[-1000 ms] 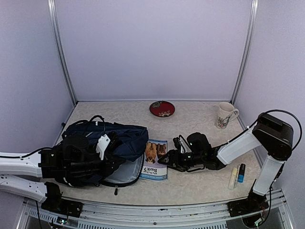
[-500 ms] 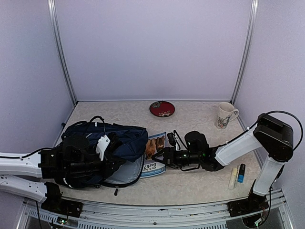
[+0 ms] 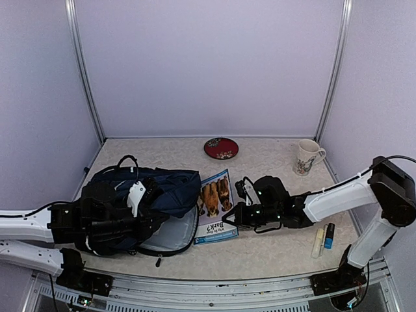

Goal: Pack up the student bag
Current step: Pass from the right arm to the left, then pick up the largest pocket of the bag.

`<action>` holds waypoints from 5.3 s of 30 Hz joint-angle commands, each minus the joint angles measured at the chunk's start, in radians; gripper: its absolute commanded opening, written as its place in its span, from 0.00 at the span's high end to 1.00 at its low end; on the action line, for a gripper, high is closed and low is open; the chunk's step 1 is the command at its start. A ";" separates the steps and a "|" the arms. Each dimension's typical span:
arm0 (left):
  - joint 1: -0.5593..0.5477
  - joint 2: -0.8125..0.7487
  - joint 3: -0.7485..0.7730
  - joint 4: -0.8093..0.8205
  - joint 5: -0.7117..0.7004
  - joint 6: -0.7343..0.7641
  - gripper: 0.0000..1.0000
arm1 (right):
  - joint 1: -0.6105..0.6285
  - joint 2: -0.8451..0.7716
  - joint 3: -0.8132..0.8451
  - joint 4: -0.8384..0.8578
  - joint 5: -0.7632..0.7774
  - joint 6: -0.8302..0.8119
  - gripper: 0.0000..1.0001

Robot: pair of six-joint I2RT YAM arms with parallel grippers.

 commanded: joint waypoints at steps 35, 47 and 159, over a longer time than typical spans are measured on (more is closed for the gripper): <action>-0.034 0.152 0.512 0.022 -0.014 0.212 1.00 | 0.502 -0.661 -0.036 -0.179 0.816 -1.665 1.00; -0.032 0.225 0.517 0.097 -0.074 0.141 1.00 | 0.261 -0.922 -0.240 -0.011 0.406 -1.536 1.00; 0.228 0.528 0.713 -0.250 0.027 -0.189 1.00 | -0.478 -0.761 -0.039 -0.381 -0.193 -1.419 1.00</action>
